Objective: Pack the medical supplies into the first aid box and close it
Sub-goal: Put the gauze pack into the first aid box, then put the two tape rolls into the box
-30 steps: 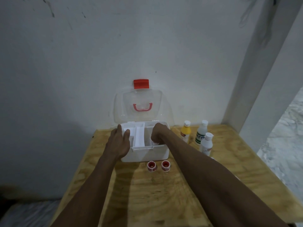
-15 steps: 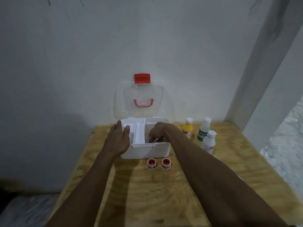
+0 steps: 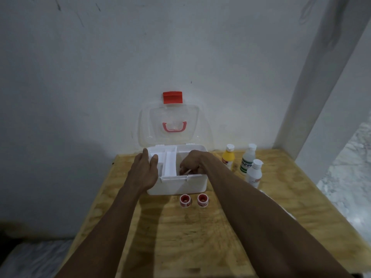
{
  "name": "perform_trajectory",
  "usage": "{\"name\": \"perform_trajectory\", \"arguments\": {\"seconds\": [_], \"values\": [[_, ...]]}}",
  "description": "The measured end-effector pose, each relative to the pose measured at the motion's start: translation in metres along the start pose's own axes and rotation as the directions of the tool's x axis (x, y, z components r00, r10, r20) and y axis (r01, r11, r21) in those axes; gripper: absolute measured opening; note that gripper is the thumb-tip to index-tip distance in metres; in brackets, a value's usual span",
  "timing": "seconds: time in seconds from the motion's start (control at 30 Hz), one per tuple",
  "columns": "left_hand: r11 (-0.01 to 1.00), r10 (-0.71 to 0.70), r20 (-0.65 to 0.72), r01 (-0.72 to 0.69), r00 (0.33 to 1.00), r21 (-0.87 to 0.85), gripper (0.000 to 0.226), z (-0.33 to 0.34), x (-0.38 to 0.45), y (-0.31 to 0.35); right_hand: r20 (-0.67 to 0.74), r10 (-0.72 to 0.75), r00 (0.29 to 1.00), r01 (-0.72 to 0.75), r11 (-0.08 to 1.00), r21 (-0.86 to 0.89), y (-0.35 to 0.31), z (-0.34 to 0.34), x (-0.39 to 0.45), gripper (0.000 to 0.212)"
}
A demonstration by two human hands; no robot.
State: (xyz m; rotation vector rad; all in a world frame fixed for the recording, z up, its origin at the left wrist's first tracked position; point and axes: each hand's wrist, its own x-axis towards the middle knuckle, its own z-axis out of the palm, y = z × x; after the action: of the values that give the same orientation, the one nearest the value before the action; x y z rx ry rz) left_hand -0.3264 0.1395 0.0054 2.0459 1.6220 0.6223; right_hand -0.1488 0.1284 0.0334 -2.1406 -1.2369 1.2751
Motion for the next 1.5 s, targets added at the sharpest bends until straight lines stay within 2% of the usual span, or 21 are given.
{"name": "perform_trajectory", "arguments": {"seconds": [0.1,0.2,0.27,0.37,0.43,0.53,0.57,0.63,0.7,0.77,0.83,0.9,0.97,1.07,1.27,1.43,1.5], "values": [[1.000,0.006,0.008,-0.006,1.000,0.004,0.062,-0.001,0.000,0.000,-0.004,-0.011,1.000,0.011,1.000,0.011,-0.002,-0.003,-0.001,0.030],[1.000,0.014,0.017,-0.014,1.000,0.000,0.063,-0.002,0.000,-0.001,-0.001,-0.008,1.000,0.008,0.988,0.154,-0.006,-0.008,-0.007,0.014],[1.000,0.016,0.023,-0.016,1.000,-0.007,0.063,-0.002,0.001,-0.002,-0.012,-0.046,0.999,0.047,0.982,0.185,-0.008,-0.015,-0.017,0.015],[1.000,0.016,0.018,-0.016,1.000,-0.015,0.063,-0.001,0.003,-0.004,-0.092,-0.136,0.986,0.146,0.984,0.103,-0.008,-0.027,-0.036,0.034],[1.000,0.007,0.013,-0.007,1.000,-0.013,0.063,-0.001,0.003,-0.003,-0.200,-0.212,0.957,0.223,0.974,0.033,-0.001,-0.034,-0.050,0.033],[1.000,-0.012,-0.030,0.012,0.999,-0.012,0.065,0.000,0.000,-0.003,-0.338,-0.354,0.872,0.347,0.934,-0.085,0.016,-0.037,-0.079,0.029],[1.000,-0.015,-0.085,0.015,0.996,0.002,0.065,0.000,-0.003,-0.002,-0.377,-0.402,0.835,0.388,0.914,-0.115,0.024,-0.034,-0.091,0.025],[0.999,0.024,-0.284,-0.014,0.959,0.039,0.061,-0.003,-0.017,0.003,-0.456,-0.486,0.745,0.439,0.873,-0.213,0.041,-0.026,-0.112,0.018],[0.989,0.150,-0.498,-0.138,0.854,0.061,0.046,-0.001,-0.039,0.011,-0.489,-0.525,0.696,0.426,0.851,-0.307,0.062,-0.013,-0.123,0.017],[0.955,0.283,-0.607,-0.275,0.743,0.109,0.028,0.008,-0.067,0.015,-0.476,-0.506,0.719,0.390,0.861,-0.326,0.085,0.004,-0.120,0.018],[0.915,0.392,-0.574,-0.371,0.719,0.160,0.020,0.029,-0.094,0.015,-0.456,-0.452,0.767,0.339,0.888,-0.311,0.105,0.023,-0.110,0.023],[0.897,0.440,-0.441,-0.404,0.782,0.178,0.019,0.052,-0.113,0.012,-0.444,-0.440,0.781,0.331,0.893,-0.305,0.119,0.039,-0.103,0.026],[0.912,0.408,-0.290,-0.373,0.866,0.169,0.020,0.070,-0.120,0.010,-0.446,-0.459,0.768,0.359,0.886,-0.293,0.127,0.050,-0.100,0.022],[0.940,0.331,-0.189,-0.304,0.925,0.158,0.024,0.082,-0.117,0.008,-0.460,-0.479,0.747,0.379,0.876,-0.297,0.131,0.057,-0.096,0.020],[0.938,0.316,-0.169,-0.281,0.933,0.203,0.024,0.082,-0.116,0.009,-0.472,-0.503,0.724,0.353,0.858,-0.373,0.135,0.062,-0.090,0.018],[0.953,0.302,-0.166,-0.291,0.939,0.088,0.020,0.074,-0.125,0.008,-0.468,-0.486,0.738,0.389,0.873,-0.294,0.136,0.060,-0.103,0.018],[0.955,0.294,-0.207,-0.293,0.933,0.036,0.019,0.065,-0.131,0.009,-0.468,-0.508,0.723,0.440,0.861,-0.256,0.130,0.055,-0.117,0.019]]}}
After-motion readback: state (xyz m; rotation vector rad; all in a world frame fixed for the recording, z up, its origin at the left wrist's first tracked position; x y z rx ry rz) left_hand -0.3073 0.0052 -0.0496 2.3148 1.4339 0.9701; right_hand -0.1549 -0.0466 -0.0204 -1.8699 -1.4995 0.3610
